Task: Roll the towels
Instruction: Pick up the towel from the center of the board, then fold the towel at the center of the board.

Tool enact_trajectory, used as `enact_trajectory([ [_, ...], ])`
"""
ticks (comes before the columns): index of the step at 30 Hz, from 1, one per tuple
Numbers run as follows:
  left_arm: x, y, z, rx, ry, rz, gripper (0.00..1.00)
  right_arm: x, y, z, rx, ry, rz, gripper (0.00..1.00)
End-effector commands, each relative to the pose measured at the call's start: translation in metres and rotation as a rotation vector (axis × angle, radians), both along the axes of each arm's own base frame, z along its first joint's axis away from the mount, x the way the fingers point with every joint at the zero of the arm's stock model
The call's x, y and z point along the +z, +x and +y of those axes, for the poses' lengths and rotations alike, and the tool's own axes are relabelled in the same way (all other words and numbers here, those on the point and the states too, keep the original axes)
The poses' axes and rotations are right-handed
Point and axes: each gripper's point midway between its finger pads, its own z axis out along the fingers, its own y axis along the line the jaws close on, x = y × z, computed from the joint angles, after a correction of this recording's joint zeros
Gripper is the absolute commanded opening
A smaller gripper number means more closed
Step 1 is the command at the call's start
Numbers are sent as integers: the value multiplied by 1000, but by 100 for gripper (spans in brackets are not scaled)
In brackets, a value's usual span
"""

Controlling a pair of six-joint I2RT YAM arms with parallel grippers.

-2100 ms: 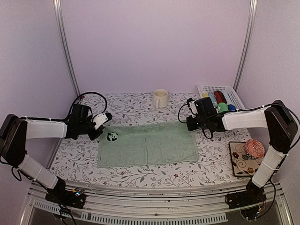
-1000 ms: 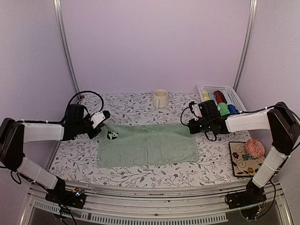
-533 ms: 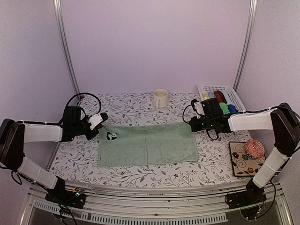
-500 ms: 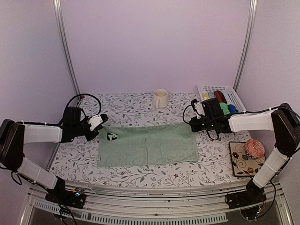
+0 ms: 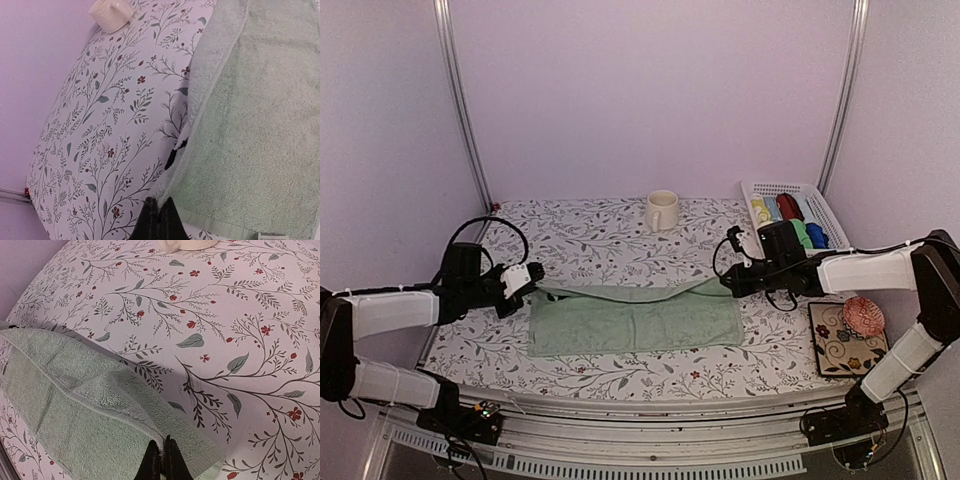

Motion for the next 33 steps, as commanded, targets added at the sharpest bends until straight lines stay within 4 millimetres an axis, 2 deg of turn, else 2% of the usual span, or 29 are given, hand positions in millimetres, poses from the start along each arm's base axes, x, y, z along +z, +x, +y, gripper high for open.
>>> enact_trajectory([
  [1,-10,-20,-3,-69,-1,12,0,4,-10,3,9,26,0,2],
  [8,-25,-36,-4,-126,33,60,0,-11,-27,-2,14,11,25,2],
  [13,-25,-47,-4,-175,66,48,0,-17,-37,-11,-1,-10,36,2],
  [20,-27,-58,-3,-208,88,53,0,-10,-48,-19,-6,2,12,2],
  [28,-33,-78,-3,-288,131,86,0,-25,-69,-28,3,-3,51,2],
  [33,-36,-89,-2,-325,159,84,0,-24,-79,-29,8,14,54,2],
])
